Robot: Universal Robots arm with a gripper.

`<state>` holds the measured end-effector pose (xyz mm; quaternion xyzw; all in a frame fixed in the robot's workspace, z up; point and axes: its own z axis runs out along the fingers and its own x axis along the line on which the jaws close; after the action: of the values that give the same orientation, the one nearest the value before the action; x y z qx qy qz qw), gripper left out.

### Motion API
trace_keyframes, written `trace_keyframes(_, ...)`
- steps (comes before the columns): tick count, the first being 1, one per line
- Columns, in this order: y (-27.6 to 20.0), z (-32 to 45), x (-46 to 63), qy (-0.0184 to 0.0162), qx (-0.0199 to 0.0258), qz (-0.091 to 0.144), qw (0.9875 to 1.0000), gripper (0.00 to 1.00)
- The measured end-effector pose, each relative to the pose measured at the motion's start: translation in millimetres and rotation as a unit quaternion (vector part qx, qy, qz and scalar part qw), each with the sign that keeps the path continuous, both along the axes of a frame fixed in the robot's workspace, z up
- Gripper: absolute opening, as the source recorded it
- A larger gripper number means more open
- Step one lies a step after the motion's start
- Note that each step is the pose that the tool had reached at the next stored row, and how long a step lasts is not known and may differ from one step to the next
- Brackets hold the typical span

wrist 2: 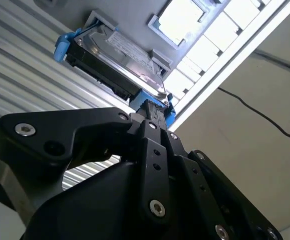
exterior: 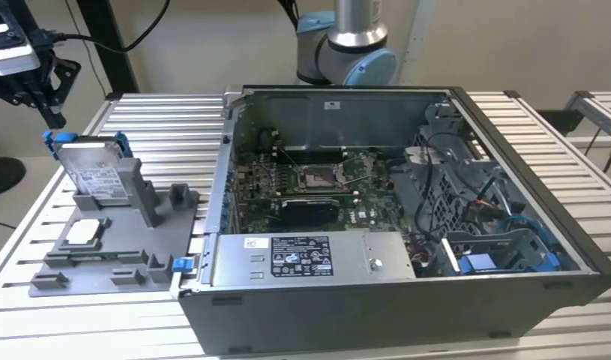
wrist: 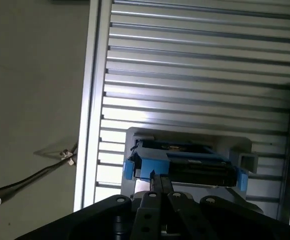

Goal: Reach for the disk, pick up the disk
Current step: 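Pick up the disk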

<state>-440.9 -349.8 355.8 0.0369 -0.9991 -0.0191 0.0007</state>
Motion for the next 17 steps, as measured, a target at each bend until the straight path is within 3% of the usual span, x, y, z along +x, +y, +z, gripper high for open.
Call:
trace_keyframes(9,0.0,0.0,0.0,0.0,0.0,0.002,1.0,0.0)
trace_keyframes(17,0.0,0.2,0.0,0.0,0.0,0.027,0.9996,0.0)
